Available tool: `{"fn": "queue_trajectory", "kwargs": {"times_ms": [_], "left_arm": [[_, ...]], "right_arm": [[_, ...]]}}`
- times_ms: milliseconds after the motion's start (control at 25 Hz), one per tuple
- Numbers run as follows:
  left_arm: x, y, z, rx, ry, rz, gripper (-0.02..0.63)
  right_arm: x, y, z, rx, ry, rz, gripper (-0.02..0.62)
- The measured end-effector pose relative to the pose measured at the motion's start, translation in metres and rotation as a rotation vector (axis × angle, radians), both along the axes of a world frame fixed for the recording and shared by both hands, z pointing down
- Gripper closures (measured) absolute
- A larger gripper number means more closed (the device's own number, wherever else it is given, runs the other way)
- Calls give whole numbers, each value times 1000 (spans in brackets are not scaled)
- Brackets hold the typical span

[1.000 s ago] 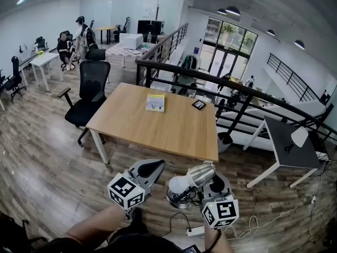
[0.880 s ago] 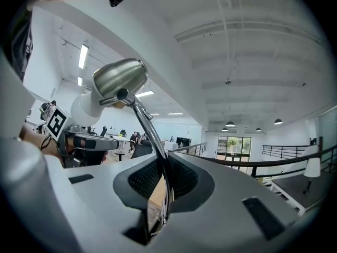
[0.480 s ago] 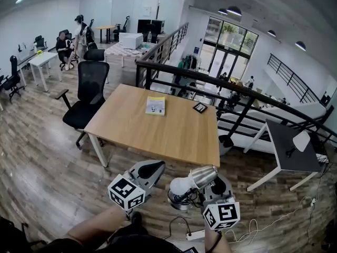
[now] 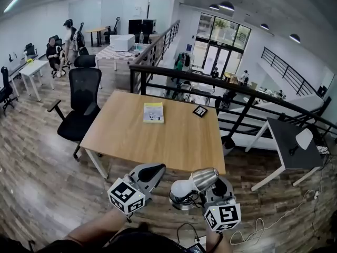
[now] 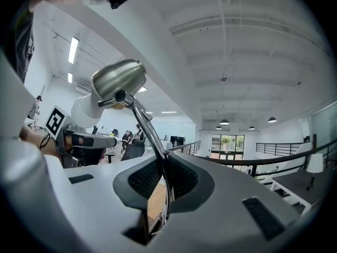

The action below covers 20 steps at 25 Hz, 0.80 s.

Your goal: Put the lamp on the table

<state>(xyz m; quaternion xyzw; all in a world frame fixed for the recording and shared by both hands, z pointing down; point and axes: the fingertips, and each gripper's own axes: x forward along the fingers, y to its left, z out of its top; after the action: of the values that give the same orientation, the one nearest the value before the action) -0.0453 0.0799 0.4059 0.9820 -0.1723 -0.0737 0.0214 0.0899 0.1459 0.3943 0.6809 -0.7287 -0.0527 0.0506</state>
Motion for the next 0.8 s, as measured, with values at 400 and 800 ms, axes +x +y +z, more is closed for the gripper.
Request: {"fn": "queue_trajectory", "kwargs": {"times_ms": [400, 800], "left_arm": [[-12, -69, -3, 23, -32, 53, 598], [-6, -134, 5, 14, -41, 10, 598]], "right_arm": [[-8, -84, -3, 0, 11, 54, 557], [0, -152, 2, -7, -2, 24, 557]]}}
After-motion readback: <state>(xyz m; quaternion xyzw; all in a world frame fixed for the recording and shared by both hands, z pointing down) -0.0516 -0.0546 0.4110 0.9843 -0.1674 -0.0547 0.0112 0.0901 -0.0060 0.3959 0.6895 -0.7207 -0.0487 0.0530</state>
